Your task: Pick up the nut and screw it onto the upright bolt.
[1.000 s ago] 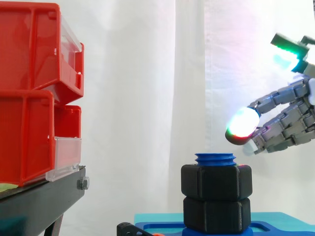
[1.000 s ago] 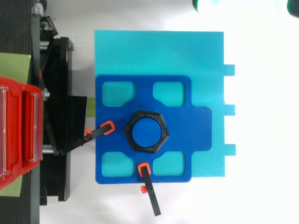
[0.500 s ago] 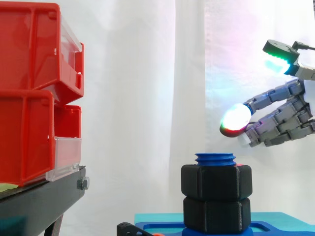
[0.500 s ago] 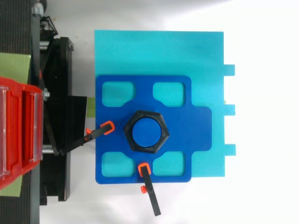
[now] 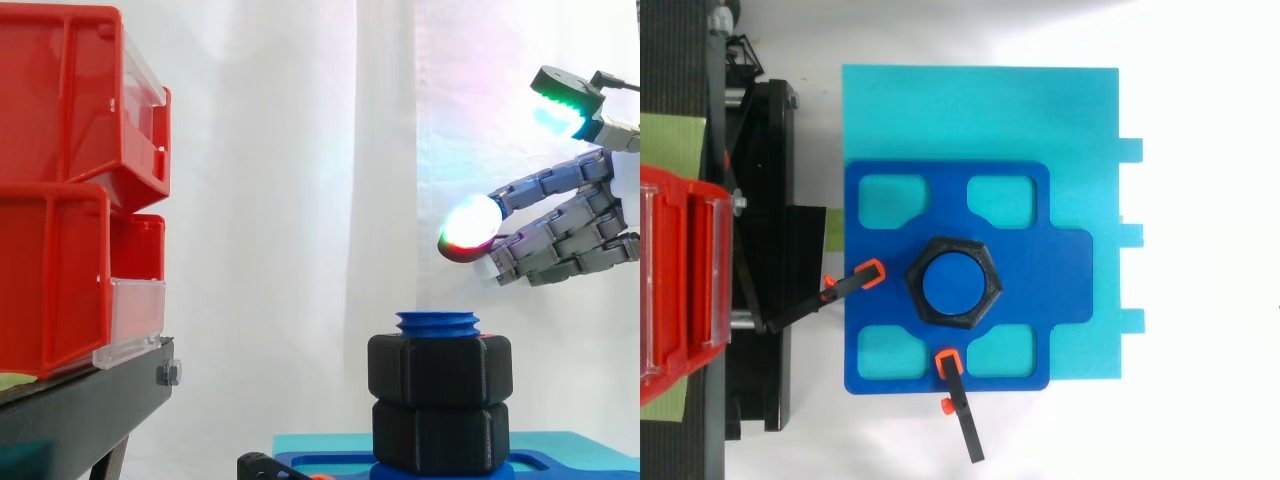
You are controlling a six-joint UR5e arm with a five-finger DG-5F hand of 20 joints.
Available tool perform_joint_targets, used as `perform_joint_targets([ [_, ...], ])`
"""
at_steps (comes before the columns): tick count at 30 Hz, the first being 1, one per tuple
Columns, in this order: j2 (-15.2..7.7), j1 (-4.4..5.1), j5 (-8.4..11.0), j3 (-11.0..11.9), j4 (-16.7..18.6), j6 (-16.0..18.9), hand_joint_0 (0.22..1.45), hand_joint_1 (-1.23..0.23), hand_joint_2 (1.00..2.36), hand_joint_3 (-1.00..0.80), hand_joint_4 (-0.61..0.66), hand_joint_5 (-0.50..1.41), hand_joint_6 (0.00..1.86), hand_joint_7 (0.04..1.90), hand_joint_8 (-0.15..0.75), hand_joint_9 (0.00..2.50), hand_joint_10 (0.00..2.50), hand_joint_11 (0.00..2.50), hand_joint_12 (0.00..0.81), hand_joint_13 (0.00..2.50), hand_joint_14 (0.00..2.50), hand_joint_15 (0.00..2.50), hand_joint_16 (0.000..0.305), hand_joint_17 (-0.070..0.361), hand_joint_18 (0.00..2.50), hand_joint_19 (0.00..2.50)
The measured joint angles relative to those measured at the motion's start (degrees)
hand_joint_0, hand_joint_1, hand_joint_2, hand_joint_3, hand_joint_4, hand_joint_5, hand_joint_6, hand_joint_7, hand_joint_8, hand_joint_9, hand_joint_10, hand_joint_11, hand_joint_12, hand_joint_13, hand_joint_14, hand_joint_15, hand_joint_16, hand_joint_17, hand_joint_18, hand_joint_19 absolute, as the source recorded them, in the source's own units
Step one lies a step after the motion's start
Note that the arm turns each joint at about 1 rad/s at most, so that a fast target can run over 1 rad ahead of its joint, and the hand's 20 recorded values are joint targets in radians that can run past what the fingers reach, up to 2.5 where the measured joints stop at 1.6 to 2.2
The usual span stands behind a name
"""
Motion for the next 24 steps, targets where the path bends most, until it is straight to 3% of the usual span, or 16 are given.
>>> perform_joint_targets([
  [7, 0.00, 0.05, -0.40, 0.00, -0.66, -0.18, 0.47, -0.42, 1.00, -0.50, 0.07, -0.24, 0.50, 0.64, 0.173, 0.08, 0.00, 0.00, 0.335, 0.00, 0.00, 0.00, 0.046, 0.103, 0.00, 0.00],
  [17, 0.00, 0.50, -4.44, 0.00, -1.99, -4.85, 0.46, -0.38, 1.00, -0.50, 0.05, -0.25, 0.50, 0.70, 0.175, 0.03, 0.00, 0.00, 0.334, 0.00, 0.00, 0.00, 0.047, 0.106, 0.00, 0.00],
  [24, 0.00, 0.66, -5.21, -0.01, -2.85, -5.80, 0.46, -0.38, 1.00, -0.50, 0.04, -0.25, 0.50, 0.72, 0.173, 0.03, 0.00, 0.00, 0.333, 0.00, 0.00, 0.00, 0.048, 0.107, 0.00, 0.00],
])
